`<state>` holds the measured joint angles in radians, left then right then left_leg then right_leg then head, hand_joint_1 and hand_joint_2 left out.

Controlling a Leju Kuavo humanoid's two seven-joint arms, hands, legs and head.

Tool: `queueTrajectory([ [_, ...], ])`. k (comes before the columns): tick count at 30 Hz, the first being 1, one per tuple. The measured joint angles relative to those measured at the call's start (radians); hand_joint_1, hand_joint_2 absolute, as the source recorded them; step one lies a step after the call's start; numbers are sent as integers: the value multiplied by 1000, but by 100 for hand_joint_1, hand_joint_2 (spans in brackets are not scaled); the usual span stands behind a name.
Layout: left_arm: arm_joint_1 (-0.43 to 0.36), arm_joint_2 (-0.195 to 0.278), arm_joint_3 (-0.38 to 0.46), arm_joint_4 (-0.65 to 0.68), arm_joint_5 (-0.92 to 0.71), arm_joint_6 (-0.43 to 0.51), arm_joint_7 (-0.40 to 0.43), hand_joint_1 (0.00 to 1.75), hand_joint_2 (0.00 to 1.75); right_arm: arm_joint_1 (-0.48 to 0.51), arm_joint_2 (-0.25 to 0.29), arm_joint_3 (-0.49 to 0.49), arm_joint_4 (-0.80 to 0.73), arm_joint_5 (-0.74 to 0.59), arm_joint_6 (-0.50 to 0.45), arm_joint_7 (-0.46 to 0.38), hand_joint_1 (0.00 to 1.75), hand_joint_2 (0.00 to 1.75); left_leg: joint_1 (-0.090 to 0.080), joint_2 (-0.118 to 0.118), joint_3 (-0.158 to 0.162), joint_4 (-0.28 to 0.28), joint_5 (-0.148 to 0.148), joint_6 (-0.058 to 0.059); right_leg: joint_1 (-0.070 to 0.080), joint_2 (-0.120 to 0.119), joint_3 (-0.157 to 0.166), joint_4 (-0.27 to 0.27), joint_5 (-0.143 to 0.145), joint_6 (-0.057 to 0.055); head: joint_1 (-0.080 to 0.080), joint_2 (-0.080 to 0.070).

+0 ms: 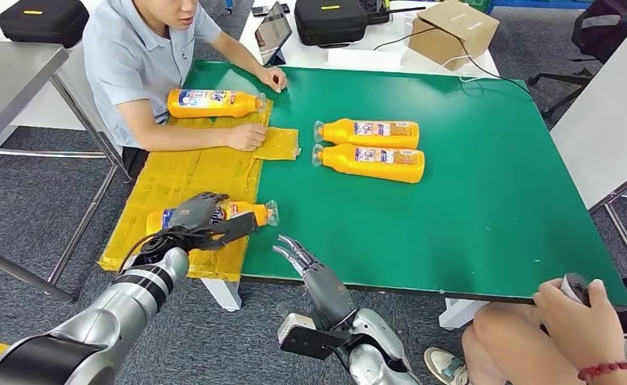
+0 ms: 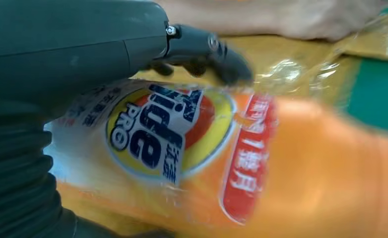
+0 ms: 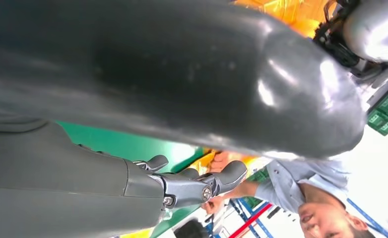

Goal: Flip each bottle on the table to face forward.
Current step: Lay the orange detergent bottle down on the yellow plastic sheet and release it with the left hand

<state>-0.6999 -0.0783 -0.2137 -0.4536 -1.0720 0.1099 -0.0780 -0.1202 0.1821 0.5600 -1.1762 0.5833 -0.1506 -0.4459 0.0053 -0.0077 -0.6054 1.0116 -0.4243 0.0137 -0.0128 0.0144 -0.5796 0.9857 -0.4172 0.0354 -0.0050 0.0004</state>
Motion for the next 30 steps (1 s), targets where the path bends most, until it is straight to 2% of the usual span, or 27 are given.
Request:
queueTrajectory([
  [3,4,-6,49,-10,165,-83,-158,0,175,-11,0,0,24,-12,-8,-19,0,0,0,-3,0,0,0,0,0,-2,1,0,0,0,0,0],
  [5,14,-11,85,-24,258,-146,-234,0,175,-19,0,0,42,-16,-13,-30,0,0,0,-3,0,0,0,0,-1,-2,1,0,0,0,0,0],
  [8,35,-22,130,-48,350,-209,-285,0,175,-29,1,0,65,-20,-19,-41,0,0,0,-2,0,0,0,0,-1,-2,1,0,0,0,0,0],
  [12,89,-32,185,-130,578,-289,-346,0,175,-35,3,0,96,-35,-45,-58,0,0,-1,-2,-1,0,0,0,-1,-2,0,0,0,0,0,0],
  [16,211,-54,191,-354,840,-187,-407,0,175,-26,-4,0,109,-38,-86,-61,0,175,-1,-1,-5,0,0,0,-1,-2,-5,0,0,0,0,0],
  [20,357,-94,192,-661,1132,-97,-435,0,175,15,-22,-8,80,-7,-159,-56,0,175,-1,-1,-9,0,0,0,-1,-2,-9,0,0,0,0,0],
  [23,467,-122,192,-878,1258,-23,-457,0,175,42,-46,-31,31,49,-230,-22,0,175,-1,-1,-13,0,0,0,-1,-2,-12,0,0,0,0,0],
  [27,598,-147,181,-1098,1238,117,-523,0,175,52,-90,-100,-24,155,-290,59,0,175,-1,-2,-13,0,-1,1,-1,-2,-13,-1,0,0,0,0],
  [30,668,-158,159,-1198,1184,194,-561,0,175,41,-122,-166,-36,222,-297,121,0,175,-1,-2,-13,0,0,1,-2,-2,-13,-1,0,0,0,0],
])
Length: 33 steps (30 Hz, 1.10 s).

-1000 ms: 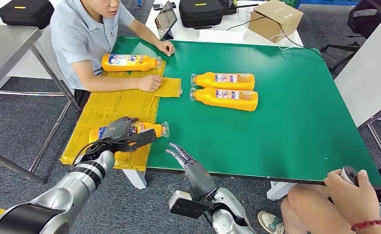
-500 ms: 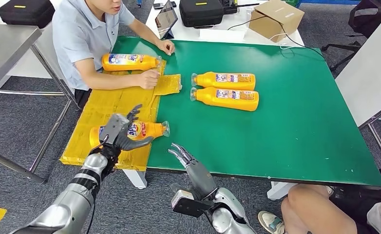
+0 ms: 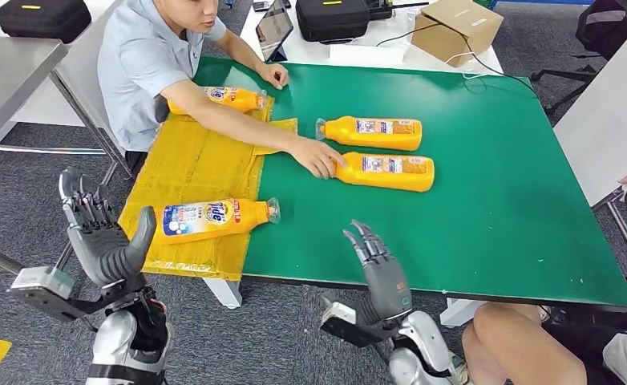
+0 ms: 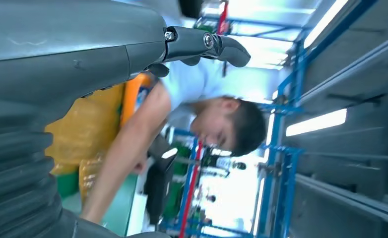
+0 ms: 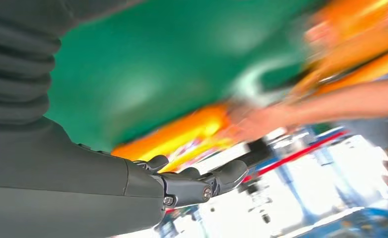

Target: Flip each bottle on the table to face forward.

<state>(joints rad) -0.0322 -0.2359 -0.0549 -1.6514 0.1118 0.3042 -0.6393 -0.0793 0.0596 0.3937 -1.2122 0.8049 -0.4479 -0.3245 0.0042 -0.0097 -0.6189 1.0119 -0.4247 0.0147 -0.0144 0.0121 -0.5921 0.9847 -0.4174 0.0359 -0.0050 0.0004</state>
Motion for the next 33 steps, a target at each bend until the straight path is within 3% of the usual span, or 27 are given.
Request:
queueTrajectory([
  [5,67,-5,-67,-83,-74,64,-14,0,175,-61,-52,-115,32,80,0,70,0,175,0,0,0,0,1,1,0,0,0,0,1,1,0,0],
  [11,80,-1,-145,-108,-111,92,-11,0,175,-153,-83,-192,144,120,8,86,0,175,0,0,0,0,1,1,0,0,0,0,1,1,0,0],
  [20,52,6,-197,-83,-98,96,51,0,175,-303,-77,-214,408,125,60,109,0,175,0,1,0,0,2,1,1,0,0,1,1,1,0,0],
  [28,30,14,-213,-44,-113,83,101,0,175,-436,-67,-206,606,201,141,245,1,175,0,1,2,0,2,1,0,0,1,0,2,1,0,0],
  [30,28,16,-215,-39,-120,82,110,0,175,-468,-66,-197,641,222,168,279,77,175,0,1,3,0,2,1,0,1,2,0,2,1,0,0],
  [32,26,18,-217,-36,-123,79,117,0,175,-492,-66,-189,670,236,189,298,163,175,0,2,5,0,2,1,0,1,4,0,2,1,0,0],
  [33,25,19,-218,-34,-124,77,120,0,175,-501,-66,-185,681,241,198,303,171,175,0,2,6,0,2,1,0,1,5,0,2,1,0,0],
])
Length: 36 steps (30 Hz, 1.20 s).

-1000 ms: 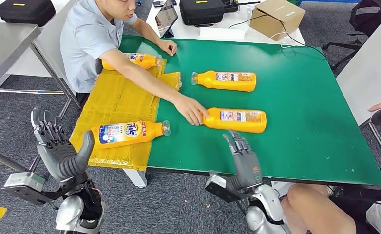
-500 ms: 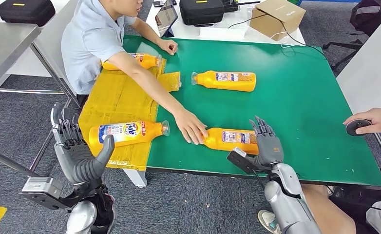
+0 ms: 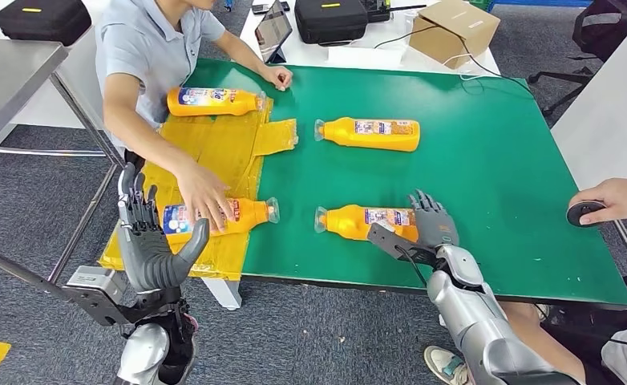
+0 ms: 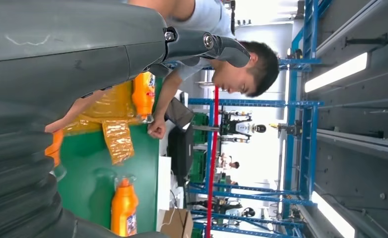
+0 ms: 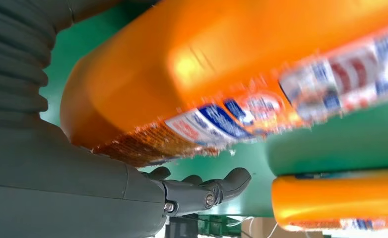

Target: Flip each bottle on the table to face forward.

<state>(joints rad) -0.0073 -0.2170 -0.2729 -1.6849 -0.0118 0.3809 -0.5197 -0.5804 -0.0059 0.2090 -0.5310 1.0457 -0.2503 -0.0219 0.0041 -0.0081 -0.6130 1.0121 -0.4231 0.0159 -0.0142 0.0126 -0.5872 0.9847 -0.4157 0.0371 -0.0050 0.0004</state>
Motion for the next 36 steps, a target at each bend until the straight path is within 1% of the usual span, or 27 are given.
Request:
queueTrajectory([
  [1,-1,1,-1,2,0,-2,3,0,175,-8,0,4,10,3,7,2,175,175,0,0,1,0,0,0,0,0,1,0,0,0,0,0],
  [4,-4,2,-2,9,0,-11,11,0,175,-28,2,12,34,1,35,1,175,175,0,0,3,0,0,0,0,0,3,0,0,0,0,0],
  [8,-10,4,-2,17,0,-23,18,0,175,-53,4,13,54,-41,89,-32,175,175,0,0,5,0,0,0,0,0,5,0,0,0,0,0],
  [11,-16,6,-3,28,-4,-26,21,0,175,-65,5,4,60,-126,151,-106,175,175,0,1,7,0,-1,0,1,1,7,0,0,0,0,0],
  [13,-16,7,-4,31,-8,-26,21,0,175,-63,9,-10,60,-183,176,-162,175,175,0,2,8,0,-1,-1,1,2,7,0,0,0,0,0],
  [17,-13,9,-4,34,-9,-25,20,0,175,-32,32,-53,43,-334,209,-294,175,175,0,2,8,0,-1,-1,1,2,7,0,0,0,0,0],
  [19,-10,8,-3,38,10,-32,38,0,175,-4,48,-72,15,-403,209,-340,175,175,0,2,8,0,-1,-1,1,1,7,0,0,0,0,0],
  [22,1,1,-5,53,65,-72,96,0,175,59,75,-96,-69,-493,178,-387,175,175,0,0,6,0,0,-1,1,1,6,0,0,0,0,0],
  [24,17,-6,-14,70,108,-119,135,0,175,113,98,-105,-162,-552,148,-402,175,175,0,-1,3,0,0,0,1,1,4,1,0,0,0,0],
  [26,39,-14,-28,89,149,-173,151,0,175,164,119,-108,-270,-607,122,-408,175,175,0,-1,1,0,0,0,0,1,1,1,0,0,0,0],
  [29,67,-19,-61,111,175,-272,131,0,175,231,144,-106,-428,-667,89,-423,175,175,0,-1,-3,0,0,0,0,1,-3,0,0,0,0,0],
  [32,85,-10,-111,130,160,-359,97,0,175,283,162,-91,-556,-696,70,-432,175,175,0,-1,-6,0,-1,0,0,1,-5,0,0,0,0,0],
  [34,93,-3,-141,139,131,-377,79,0,175,309,169,-70,-617,-689,66,-434,175,175,0,-1,-6,0,-1,0,0,1,-6,0,0,0,0,0],
  [36,96,2,-159,144,104,-371,69,0,175,327,172,-39,-656,-657,67,-433,175,175,0,-1,-7,0,-1,0,0,1,-6,0,-1,0,0,0],
])
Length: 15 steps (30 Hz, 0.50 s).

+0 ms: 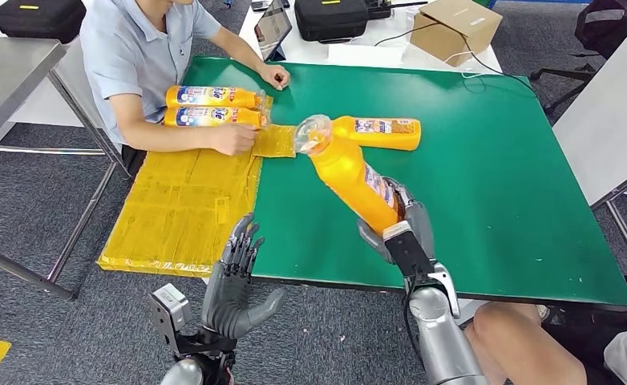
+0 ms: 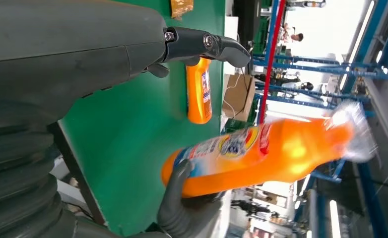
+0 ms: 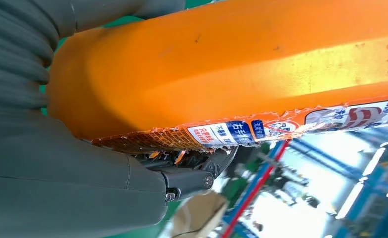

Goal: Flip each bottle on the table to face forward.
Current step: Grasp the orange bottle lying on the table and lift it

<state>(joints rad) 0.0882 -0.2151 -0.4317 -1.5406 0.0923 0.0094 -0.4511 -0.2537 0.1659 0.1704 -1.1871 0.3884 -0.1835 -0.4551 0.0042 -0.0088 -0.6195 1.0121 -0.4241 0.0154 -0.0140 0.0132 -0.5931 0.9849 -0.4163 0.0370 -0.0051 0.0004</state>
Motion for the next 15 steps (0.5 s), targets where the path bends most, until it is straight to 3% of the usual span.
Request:
queueTrajectory([
  [6,-13,0,-9,4,-28,13,-1,0,175,27,12,137,-16,104,11,-2,175,175,1,0,0,0,1,-1,1,0,0,0,0,0,0,0],
  [15,-34,-19,10,-6,3,39,16,0,175,31,41,279,27,130,17,-4,175,175,1,0,0,0,1,0,0,0,0,0,0,0,0,0],
])
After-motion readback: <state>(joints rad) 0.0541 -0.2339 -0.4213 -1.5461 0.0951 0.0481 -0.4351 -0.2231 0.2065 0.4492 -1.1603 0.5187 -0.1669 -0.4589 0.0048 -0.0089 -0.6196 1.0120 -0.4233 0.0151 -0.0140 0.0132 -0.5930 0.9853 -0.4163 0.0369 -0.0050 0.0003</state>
